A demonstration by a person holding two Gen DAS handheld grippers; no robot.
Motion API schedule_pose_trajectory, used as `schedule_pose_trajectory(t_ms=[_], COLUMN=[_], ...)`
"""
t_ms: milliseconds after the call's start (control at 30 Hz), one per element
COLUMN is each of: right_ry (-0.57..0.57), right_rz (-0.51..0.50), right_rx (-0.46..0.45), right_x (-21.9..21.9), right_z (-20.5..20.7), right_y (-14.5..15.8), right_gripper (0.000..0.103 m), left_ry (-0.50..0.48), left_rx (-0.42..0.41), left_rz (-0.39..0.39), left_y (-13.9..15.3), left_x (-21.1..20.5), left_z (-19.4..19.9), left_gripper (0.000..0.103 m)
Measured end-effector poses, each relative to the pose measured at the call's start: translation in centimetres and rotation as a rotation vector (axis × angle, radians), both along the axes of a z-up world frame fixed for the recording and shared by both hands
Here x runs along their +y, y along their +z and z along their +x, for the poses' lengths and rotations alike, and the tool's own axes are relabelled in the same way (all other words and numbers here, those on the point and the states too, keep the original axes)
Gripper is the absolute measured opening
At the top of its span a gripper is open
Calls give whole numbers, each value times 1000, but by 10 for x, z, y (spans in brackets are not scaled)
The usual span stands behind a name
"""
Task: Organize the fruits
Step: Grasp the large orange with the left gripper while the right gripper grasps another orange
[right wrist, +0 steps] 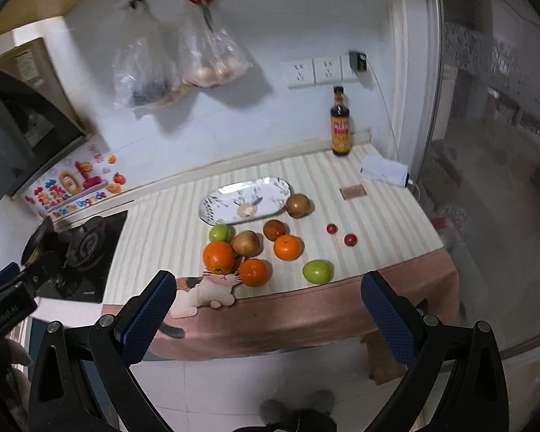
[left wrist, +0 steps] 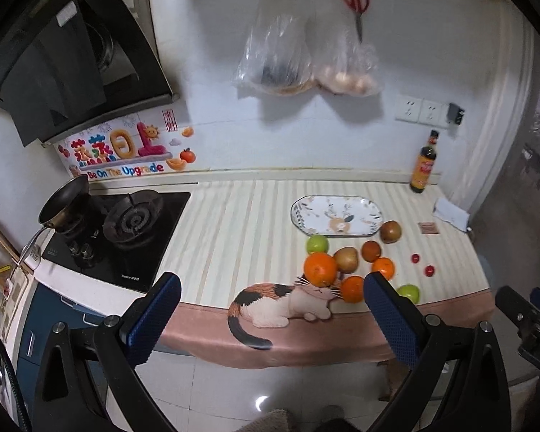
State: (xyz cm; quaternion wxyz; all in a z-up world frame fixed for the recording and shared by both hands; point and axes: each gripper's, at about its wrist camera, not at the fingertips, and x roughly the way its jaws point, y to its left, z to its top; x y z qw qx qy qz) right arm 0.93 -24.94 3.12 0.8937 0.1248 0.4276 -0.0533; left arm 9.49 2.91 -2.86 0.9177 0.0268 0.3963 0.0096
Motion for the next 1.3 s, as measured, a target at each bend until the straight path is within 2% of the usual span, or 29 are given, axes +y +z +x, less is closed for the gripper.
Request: schedule_pose_trajectory(t_ms=[133, 367, 633, 733, 933, 1000, 1033, 1067, 1133, 1167, 1200, 1300], right_ry=[-7, 4, 58, 76, 124, 148, 159, 170, 185, 195, 205, 234], right_rz=[43, 130, 209, 252, 294, 295, 297, 298, 293, 290, 288, 291], right_rx=[93, 241, 401, 459, 566, 603, 621, 638, 659, 664, 670, 692], right_x=[-3, -19, -44, -53, -66, -65, -65, -65, -63, -61, -59, -51], right_z=[37, 104, 198, 227, 272, 282, 288, 293, 298, 301, 304, 310], right_y=[-43, -126, -219, -250, -301, -316, -324, -331, -339, -344, -348, -360], right_gripper=[103, 103, 103, 103, 102, 102, 100, 99, 98, 96, 93, 84], left_ry=[7, 32, 48, 43, -6, -30, -40, -53, -67, -66, -72, -51], left_rx=[107, 353, 661, 748, 829, 839, 845, 846, 844, 828, 819, 815], left_rz=[14, -29, -153, -184, -105, -102, -86, -66, -46, -58, -99, -139], left_y=[-37, -119, -228, -259, -303, -311, -314, -317, -319, -316, -313, -308], left_x=[3, -4, -30, -43, -72, -80, -85, -90, -95, -94, -92, -82], left_z=[38, 118, 207, 229, 258, 260, 260, 260, 257, 256, 254, 249], left_gripper=[103, 103, 102, 102, 102, 102, 101, 94, 90, 81, 78, 78])
